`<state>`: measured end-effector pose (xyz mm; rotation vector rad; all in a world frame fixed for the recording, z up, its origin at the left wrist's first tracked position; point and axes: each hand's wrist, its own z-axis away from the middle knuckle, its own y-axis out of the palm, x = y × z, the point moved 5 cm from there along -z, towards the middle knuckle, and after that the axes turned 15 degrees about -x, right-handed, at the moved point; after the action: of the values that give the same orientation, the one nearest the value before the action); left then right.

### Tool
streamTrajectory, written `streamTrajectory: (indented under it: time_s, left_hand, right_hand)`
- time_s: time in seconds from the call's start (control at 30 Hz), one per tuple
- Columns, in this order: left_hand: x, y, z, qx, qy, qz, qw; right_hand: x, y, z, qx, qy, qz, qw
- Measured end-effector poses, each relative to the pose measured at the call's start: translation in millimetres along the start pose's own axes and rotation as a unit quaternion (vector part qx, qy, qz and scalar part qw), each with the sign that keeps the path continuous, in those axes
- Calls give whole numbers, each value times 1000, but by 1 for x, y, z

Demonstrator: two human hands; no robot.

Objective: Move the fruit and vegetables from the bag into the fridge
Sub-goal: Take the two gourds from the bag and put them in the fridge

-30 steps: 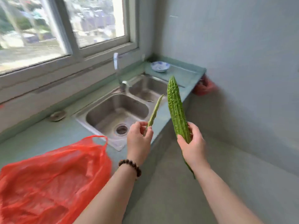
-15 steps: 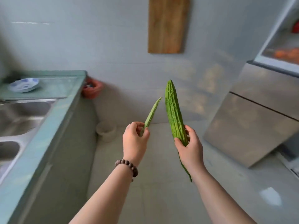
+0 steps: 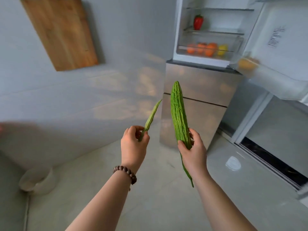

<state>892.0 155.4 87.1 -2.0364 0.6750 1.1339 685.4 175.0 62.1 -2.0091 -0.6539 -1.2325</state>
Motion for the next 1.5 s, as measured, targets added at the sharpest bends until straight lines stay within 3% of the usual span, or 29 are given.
streamTrajectory:
  time_s: [0.27,0.6,0.97,1.3,1.5]
  left_hand:
    - [-21,131,-76,49,28,53,997]
    - [-59,303,-258,96,73,130,984]
    - [-130,457,-391,106,152,173,967]
    - [-215,580,-492,74,260,197,942]
    - [-263,630,-536,111,352,139,919]
  right_hand:
    - [-30,23,-122,-49,-5,5,999]
    - [-3,100,-337,-155,-34,-13,987]
    - [19,106,-549,-233,-95,100,963]
    - [49,101,-767,-176,-98,243,949]
    - [41,116,-875,-170,-63,302,936]
